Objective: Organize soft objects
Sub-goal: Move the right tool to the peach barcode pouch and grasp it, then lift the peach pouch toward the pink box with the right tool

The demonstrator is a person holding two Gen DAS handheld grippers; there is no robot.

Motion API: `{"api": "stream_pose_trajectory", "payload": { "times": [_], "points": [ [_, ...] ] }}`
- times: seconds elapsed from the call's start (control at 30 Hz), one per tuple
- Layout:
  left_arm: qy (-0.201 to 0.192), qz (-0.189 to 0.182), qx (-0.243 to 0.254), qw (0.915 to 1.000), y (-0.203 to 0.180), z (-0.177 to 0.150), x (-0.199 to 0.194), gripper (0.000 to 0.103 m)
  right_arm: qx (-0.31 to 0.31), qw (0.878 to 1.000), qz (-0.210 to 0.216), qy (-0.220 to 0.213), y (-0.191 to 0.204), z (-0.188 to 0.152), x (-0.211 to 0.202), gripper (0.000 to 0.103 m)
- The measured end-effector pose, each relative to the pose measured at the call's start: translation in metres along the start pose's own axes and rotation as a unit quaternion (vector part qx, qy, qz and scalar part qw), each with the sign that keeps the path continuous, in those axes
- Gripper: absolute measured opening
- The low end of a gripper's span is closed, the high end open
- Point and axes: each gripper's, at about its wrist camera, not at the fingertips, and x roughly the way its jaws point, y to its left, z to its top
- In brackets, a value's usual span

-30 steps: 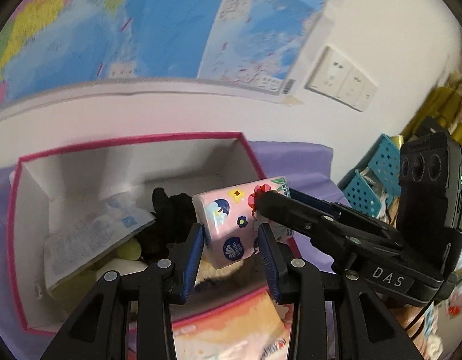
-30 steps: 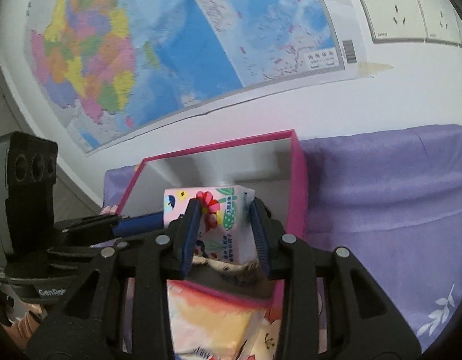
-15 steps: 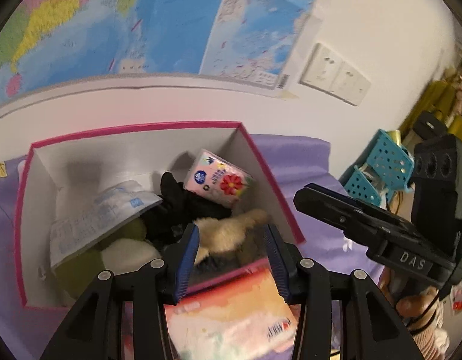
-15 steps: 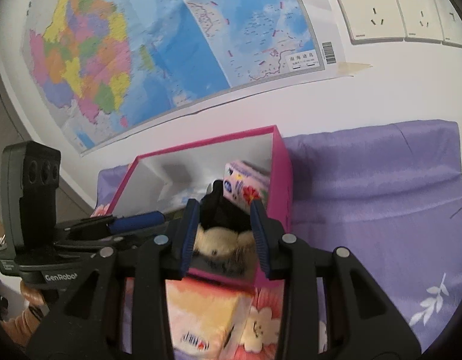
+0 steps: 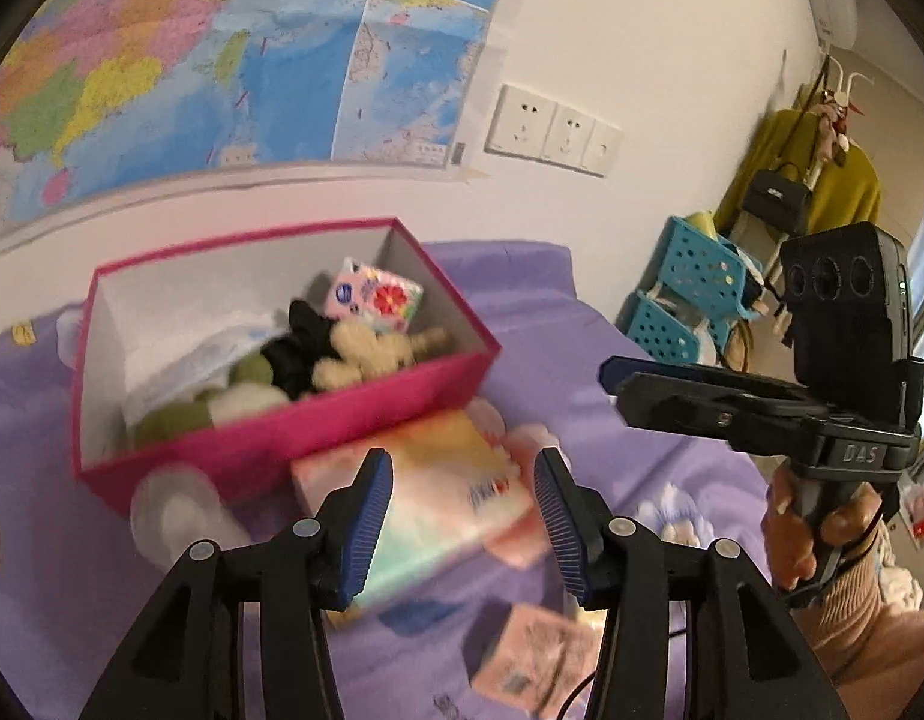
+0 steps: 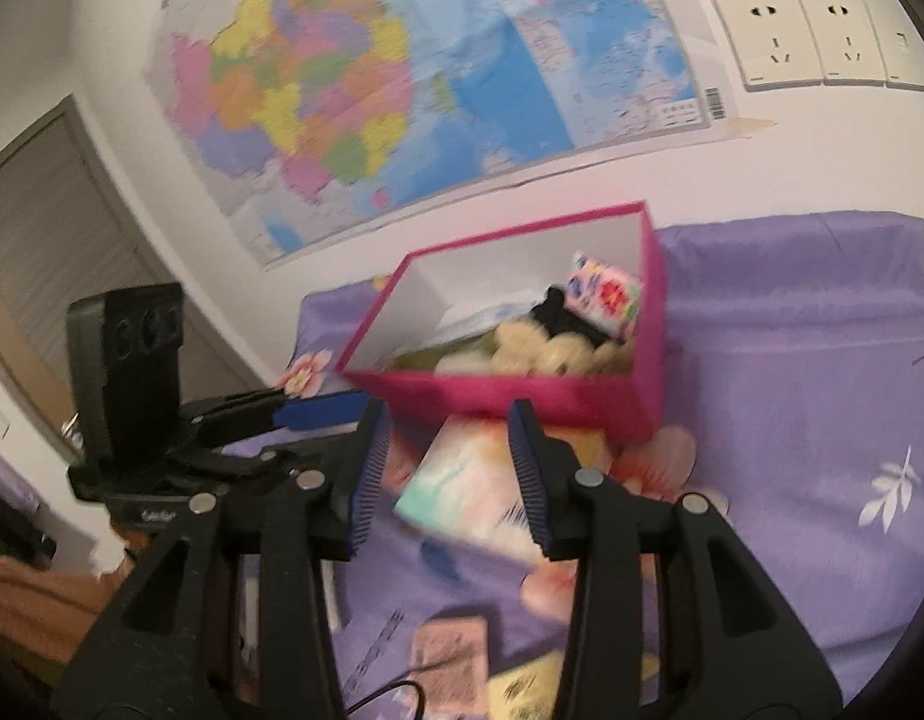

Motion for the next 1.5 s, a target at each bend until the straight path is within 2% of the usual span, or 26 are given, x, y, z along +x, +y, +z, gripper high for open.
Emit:
{"api": "stream_pose_trajectory", "payload": {
  "times": [0.23,0.4,0.5,0.67,0.73,0.8,0.87,0.93,1.03,1.5],
  "points": [
    [0.051,-0.027,0.001,0.9983,-0.004,-0.042,0.012,0.05,0.02,0.999,0.012,0.029,0.007,-0.05,-0.018,0.044],
    [0.096,-0.028,0.008,0.9949,-0.008,-0.068,0.033,0.05,0.046,0.993,0.015,0.108,0.004,-0.103,-0.011,0.044],
    [0.117,-0.033,0.013,0.9925,-0.011,-0.081,0.043,0.049,0.066,0.988,0.02,0.139,0.002,-0.128,-0.006,0.044],
    [0.133,-0.04,0.026,0.9899,-0.016,-0.089,0.052,0.047,0.089,0.982,0.013,0.164,-0.002,-0.153,0.009,0.044],
    [0.141,-0.049,0.025,0.9884,-0.017,-0.091,0.056,0.04,0.1,0.982,0.014,0.16,-0.004,-0.156,0.014,0.044],
    [0.15,-0.062,0.026,0.9864,-0.018,-0.094,0.059,0.038,0.103,0.983,0.01,0.152,-0.005,-0.157,0.018,0.044],
    [0.155,-0.067,0.023,0.9854,-0.017,-0.096,0.062,0.038,0.107,0.984,0.01,0.145,-0.006,-0.157,0.023,0.038],
    [0.158,-0.075,0.014,0.9844,-0.013,-0.099,0.062,0.037,0.115,0.983,0.009,0.141,-0.007,-0.158,0.027,0.027],
    [0.159,-0.081,0.008,0.984,-0.011,-0.101,0.059,0.036,0.117,0.984,-0.005,0.134,-0.009,-0.157,0.031,0.019],
    [0.158,-0.096,-0.008,0.9828,-0.001,-0.107,0.052,0.037,0.055,0.991,-0.041,0.112,0.003,-0.135,0.03,0.016]
  ]
}}
